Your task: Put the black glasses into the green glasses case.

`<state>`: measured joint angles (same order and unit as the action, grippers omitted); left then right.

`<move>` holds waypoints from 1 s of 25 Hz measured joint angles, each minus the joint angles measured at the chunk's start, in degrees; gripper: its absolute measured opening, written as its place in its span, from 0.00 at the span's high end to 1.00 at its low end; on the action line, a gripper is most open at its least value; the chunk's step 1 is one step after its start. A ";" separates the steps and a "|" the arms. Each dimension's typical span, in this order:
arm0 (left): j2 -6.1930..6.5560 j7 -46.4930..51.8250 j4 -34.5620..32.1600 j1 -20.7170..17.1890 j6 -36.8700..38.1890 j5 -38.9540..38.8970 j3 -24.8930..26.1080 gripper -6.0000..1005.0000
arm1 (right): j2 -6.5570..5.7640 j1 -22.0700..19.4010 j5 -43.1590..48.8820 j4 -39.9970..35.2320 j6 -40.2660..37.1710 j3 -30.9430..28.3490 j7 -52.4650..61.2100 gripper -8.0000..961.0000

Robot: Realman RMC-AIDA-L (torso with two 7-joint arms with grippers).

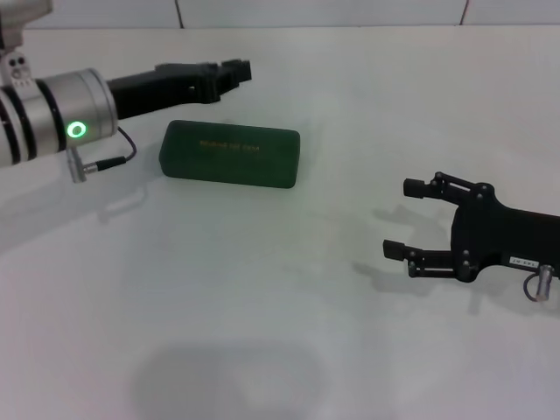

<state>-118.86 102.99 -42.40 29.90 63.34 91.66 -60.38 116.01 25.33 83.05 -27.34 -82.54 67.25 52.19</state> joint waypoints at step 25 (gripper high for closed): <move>2.15 -35.85 3.17 -15.28 22.85 -1.88 3.31 0.18 | -3.77 0.33 -1.84 -0.85 -5.27 -0.88 2.53 0.08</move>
<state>-116.70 67.14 -39.23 14.62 86.19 89.78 -57.07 112.24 25.66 81.21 -28.19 -87.81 66.37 54.71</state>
